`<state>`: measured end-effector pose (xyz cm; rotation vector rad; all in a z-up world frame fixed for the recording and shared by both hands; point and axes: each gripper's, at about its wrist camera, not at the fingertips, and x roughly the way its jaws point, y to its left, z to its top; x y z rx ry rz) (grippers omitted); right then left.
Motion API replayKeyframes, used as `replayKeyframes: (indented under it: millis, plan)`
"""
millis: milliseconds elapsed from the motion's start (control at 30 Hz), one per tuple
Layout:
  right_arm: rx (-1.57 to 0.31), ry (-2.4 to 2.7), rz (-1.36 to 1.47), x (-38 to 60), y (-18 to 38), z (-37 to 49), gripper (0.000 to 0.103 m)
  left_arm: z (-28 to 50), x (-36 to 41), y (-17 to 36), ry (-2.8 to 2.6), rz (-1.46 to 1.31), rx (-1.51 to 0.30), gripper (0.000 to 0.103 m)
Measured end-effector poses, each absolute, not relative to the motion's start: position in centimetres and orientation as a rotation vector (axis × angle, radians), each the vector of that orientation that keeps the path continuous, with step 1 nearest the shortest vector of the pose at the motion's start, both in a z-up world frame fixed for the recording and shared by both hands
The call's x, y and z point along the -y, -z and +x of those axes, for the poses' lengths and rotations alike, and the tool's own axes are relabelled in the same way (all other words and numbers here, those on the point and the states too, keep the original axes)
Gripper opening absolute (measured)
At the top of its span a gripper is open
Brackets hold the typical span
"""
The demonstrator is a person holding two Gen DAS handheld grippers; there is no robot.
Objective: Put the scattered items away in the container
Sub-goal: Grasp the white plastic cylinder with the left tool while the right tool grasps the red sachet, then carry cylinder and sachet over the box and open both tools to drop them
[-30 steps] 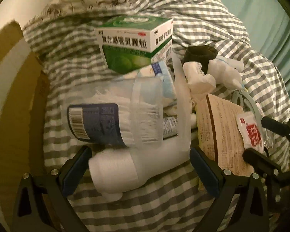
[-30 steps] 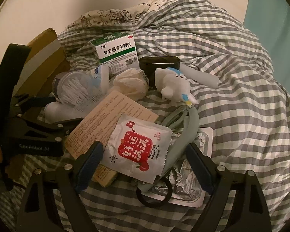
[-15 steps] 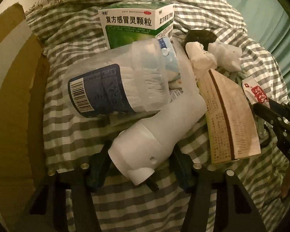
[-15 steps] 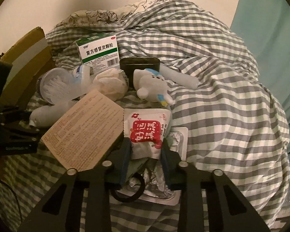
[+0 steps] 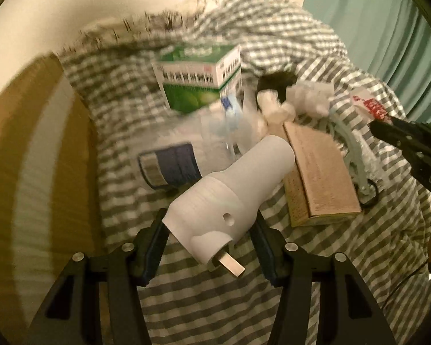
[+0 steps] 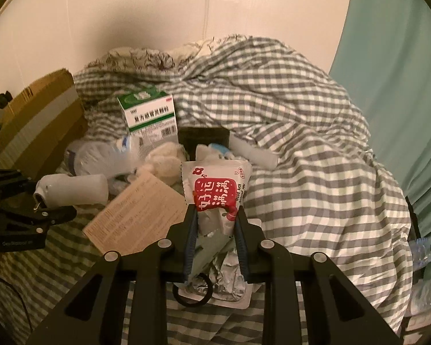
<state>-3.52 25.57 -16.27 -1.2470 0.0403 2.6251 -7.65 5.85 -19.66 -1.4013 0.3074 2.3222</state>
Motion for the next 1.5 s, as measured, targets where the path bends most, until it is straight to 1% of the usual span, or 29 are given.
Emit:
replayKeyframes:
  millis: [200, 467, 733, 933, 1267, 1500]
  plan:
    - [-0.041, -2.673, -1.180, -24.0, 13.7, -3.2, 0.024, -6.4, -4.4, 15.3, -2.384, -1.262, -0.311, 0.057]
    - [0.003, -2.753, -1.013, -20.8, 8.7, -2.4, 0.024, -5.1, -2.1, 8.8, -2.499, -1.075, -0.290, 0.057]
    - [0.011, -2.830, -0.876, -17.3, 4.0, -1.2, 0.024, -3.7, 2.0, 2.2, -2.629, -0.895, -0.208, 0.057]
    - [0.023, -2.907, -0.778, -14.4, 0.2, -0.7, 0.024, -2.7, 5.1, -1.3, -2.711, -0.781, -0.172, 0.057]
    - [0.031, -2.994, -0.673, -10.1, -3.1, -2.0, 0.024, -2.9, 10.6, -3.3, -2.844, -0.707, -0.143, 0.057]
    - [0.058, -3.054, -0.658, -6.8, -3.1, -4.6, 0.024, -4.5, 15.3, -2.4, -2.942, -0.738, -0.142, 0.057]
